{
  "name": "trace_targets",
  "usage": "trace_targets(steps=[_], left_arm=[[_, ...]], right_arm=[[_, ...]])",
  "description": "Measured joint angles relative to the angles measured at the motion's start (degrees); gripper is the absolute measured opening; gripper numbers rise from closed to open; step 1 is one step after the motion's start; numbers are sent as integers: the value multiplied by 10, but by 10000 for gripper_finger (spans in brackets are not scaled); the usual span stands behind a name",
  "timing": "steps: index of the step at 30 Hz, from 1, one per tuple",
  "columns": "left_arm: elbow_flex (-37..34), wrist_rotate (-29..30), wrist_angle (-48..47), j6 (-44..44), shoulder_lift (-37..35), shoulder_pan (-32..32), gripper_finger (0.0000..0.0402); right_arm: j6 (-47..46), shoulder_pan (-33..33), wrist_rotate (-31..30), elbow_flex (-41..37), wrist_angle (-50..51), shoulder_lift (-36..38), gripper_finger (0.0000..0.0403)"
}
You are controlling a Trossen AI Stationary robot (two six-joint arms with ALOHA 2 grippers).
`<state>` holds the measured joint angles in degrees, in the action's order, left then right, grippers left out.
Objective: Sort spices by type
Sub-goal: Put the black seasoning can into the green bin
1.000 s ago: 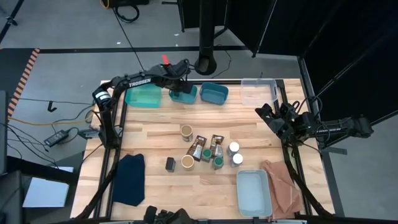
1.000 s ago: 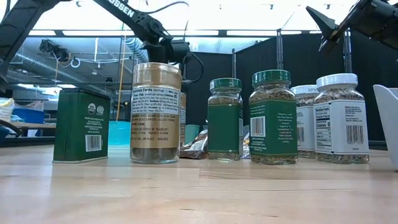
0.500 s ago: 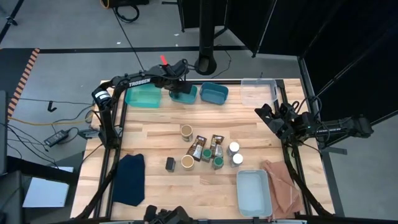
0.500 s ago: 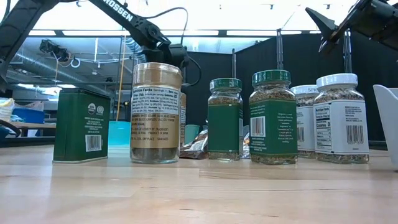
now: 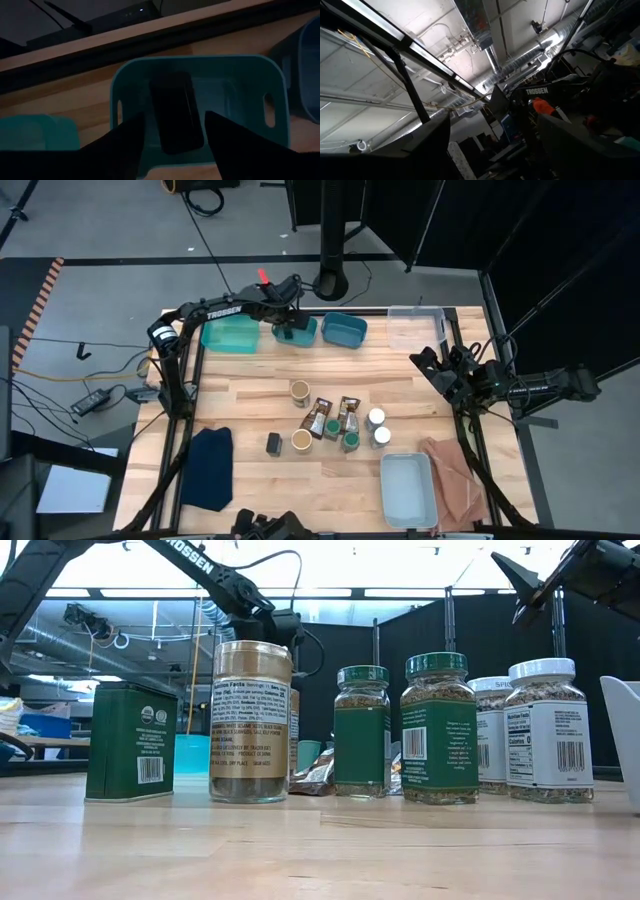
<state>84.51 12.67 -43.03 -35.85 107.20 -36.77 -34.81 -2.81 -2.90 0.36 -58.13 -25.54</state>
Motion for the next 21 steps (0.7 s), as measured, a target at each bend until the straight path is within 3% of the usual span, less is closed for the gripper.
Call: trace_targets(steps=[5, 12, 18, 21], left_arm=[[21, -35, -10, 27, -8, 3, 215], [150, -71, -113, 103, -9, 32, 215], [277, -82, -270, 133, -9, 105, 216], [310, -53, -337, 117, -9, 165, 216]], right_arm=[[0, 0, 0, 0, 0, 0, 307], [4, 0, 0, 0, 0, 0, 307], [5, 0, 0, 0, 3, 0, 307], [5, 0, 0, 0, 9, 0, 307]])
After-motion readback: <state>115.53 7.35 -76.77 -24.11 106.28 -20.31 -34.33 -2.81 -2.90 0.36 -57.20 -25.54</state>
